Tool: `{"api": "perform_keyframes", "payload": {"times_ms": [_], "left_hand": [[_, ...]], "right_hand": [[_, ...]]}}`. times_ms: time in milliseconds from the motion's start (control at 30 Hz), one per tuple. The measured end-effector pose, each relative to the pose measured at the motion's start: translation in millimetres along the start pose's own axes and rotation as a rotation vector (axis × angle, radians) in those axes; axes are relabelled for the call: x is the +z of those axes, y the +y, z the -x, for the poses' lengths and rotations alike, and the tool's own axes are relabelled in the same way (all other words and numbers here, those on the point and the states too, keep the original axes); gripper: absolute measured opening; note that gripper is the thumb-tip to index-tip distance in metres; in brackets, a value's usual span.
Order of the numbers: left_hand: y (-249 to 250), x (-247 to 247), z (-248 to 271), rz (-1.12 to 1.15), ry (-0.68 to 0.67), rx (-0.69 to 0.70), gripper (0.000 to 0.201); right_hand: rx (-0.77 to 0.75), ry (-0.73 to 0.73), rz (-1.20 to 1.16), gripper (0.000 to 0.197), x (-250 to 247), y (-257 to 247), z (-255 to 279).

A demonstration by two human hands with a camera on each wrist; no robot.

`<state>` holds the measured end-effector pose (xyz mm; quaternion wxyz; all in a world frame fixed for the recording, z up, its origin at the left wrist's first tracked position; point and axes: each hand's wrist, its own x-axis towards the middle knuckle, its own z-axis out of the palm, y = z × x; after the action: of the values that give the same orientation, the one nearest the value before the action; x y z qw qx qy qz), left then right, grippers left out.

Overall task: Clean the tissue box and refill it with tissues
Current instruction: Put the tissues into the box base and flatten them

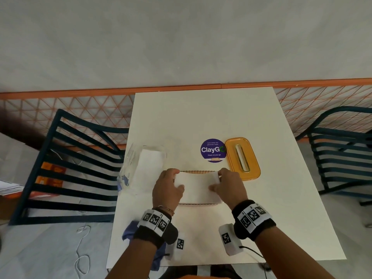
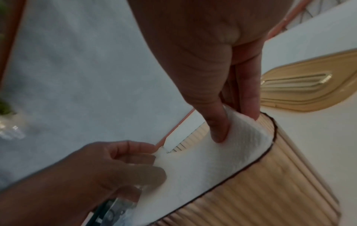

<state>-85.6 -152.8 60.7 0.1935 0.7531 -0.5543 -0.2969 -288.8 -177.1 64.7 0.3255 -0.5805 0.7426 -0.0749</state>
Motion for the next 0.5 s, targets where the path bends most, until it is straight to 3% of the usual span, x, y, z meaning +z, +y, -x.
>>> {"api": "perform_keyframes", "payload": {"times_ms": [133,300,500], "left_hand": [[-0.8,-3.8,5.7,-0.142,0.013,0.136,0.038],[-7.4,3.4,-0.8,-0.283,-0.301,0.322,0.059],[-5.7,15.5,-14.5,-0.413,-0.398,0.298,0.066]], "right_hand": [[-0.218,0.14,0.071,0.058,-2.7,3.3,7.5],[-0.428,-0.157,0.284,0.061,-3.2,12.8,6.9],[-0.536,-0.137,0.526,0.059,8.4,6.3,6.2]]}}
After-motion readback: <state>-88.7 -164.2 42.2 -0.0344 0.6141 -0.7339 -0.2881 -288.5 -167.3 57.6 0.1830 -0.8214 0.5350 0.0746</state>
